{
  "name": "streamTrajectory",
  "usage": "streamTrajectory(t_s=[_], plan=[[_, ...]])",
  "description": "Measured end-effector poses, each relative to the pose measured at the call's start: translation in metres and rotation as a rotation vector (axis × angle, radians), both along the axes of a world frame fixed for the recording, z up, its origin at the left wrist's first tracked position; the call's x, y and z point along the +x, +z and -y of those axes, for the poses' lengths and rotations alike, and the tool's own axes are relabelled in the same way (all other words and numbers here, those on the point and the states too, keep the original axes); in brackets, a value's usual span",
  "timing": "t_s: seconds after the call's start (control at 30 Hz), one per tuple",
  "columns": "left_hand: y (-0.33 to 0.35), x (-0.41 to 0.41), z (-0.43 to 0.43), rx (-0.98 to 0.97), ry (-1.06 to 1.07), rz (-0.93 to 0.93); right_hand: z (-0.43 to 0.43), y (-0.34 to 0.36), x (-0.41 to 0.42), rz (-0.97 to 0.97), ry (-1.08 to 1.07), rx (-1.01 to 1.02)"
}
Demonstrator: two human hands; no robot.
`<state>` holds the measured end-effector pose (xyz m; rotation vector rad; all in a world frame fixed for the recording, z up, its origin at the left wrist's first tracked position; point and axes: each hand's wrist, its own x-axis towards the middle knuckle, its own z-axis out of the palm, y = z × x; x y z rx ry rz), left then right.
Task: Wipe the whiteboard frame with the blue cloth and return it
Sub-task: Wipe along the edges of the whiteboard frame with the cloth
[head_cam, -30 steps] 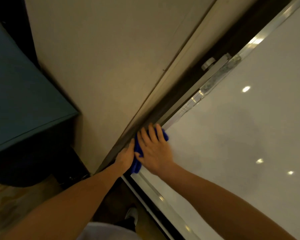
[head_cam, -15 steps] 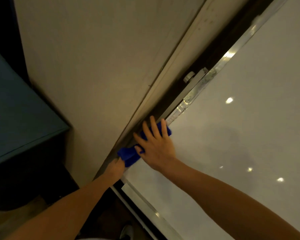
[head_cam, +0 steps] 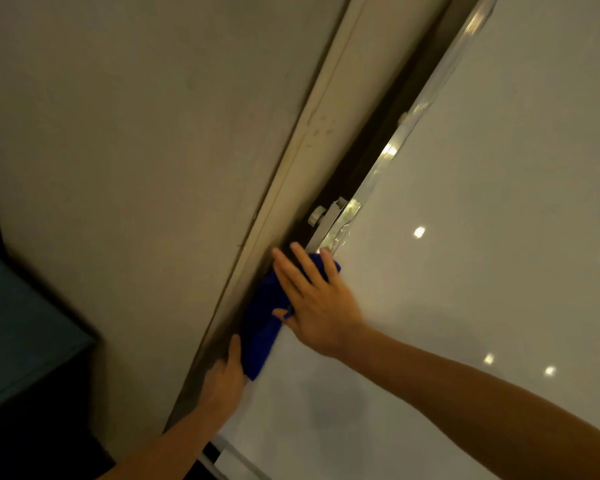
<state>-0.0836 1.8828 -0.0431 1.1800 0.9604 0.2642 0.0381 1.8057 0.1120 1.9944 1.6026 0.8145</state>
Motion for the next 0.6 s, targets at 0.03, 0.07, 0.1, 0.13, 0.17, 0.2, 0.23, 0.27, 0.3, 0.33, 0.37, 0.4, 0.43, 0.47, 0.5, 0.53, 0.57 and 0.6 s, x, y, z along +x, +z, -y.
streamTrajectory(t_s=[0.03,0.07,0.1,0.13,0.17,0.2,0.23,0.27,0.3,0.33,0.37,0.4,0.43,0.47,0.5,0.53,0.57,0.6], plan=[[0.002,0.0,-0.001,0.001,-0.007,-0.007,-0.001,0.018,0.01,0.027,-0.012,0.047],[0.002,0.0,-0.003,0.035,-0.014,0.004,0.0,0.033,0.019,0.037,-0.032,0.092],[0.006,0.001,-0.004,0.056,-0.008,0.02,0.002,0.045,0.025,0.034,-0.063,0.134],[0.013,0.004,-0.006,0.082,-0.007,0.036,0.004,0.052,0.029,0.032,-0.086,0.168],[0.02,0.008,-0.007,0.081,-0.001,0.046,0.004,0.054,0.029,0.028,-0.092,0.178],[0.028,0.013,-0.007,0.116,-0.03,0.032,0.003,0.05,0.026,0.022,-0.089,0.172],[0.036,0.018,-0.005,0.185,-0.08,0.023,0.003,0.045,0.022,0.015,-0.08,0.17],[0.043,0.021,-0.003,0.254,-0.107,0.043,0.002,0.041,0.018,0.007,-0.071,0.185],[0.053,0.022,-0.002,0.28,-0.099,0.124,0.001,0.04,0.015,-0.001,-0.069,0.221],[0.061,0.022,0.0,0.318,-0.069,0.23,0.001,0.044,0.012,-0.022,-0.058,0.268],[0.069,0.022,0.001,0.435,-0.018,0.322,0.002,0.052,0.011,-0.052,-0.032,0.322],[0.079,0.021,0.001,0.612,0.031,0.391,0.006,0.062,0.012,-0.103,0.001,0.388],[0.089,0.021,0.001,0.792,0.077,0.446,0.01,0.074,0.013,-0.184,0.031,0.479],[0.1,0.024,-0.001,0.94,0.121,0.509,0.015,0.088,0.013,-0.28,0.051,0.587],[0.114,0.027,-0.003,1.033,0.132,0.556,0.018,0.102,0.014,-0.375,0.069,0.707],[0.127,0.031,-0.004,1.089,0.111,0.591,0.021,0.116,0.014,-0.464,0.078,0.823],[0.14,0.034,-0.004,1.119,0.068,0.619,0.023,0.13,0.015,-0.548,0.08,0.914],[0.152,0.036,-0.003,1.117,0.024,0.636,0.024,0.145,0.016,-0.632,0.077,0.972]])
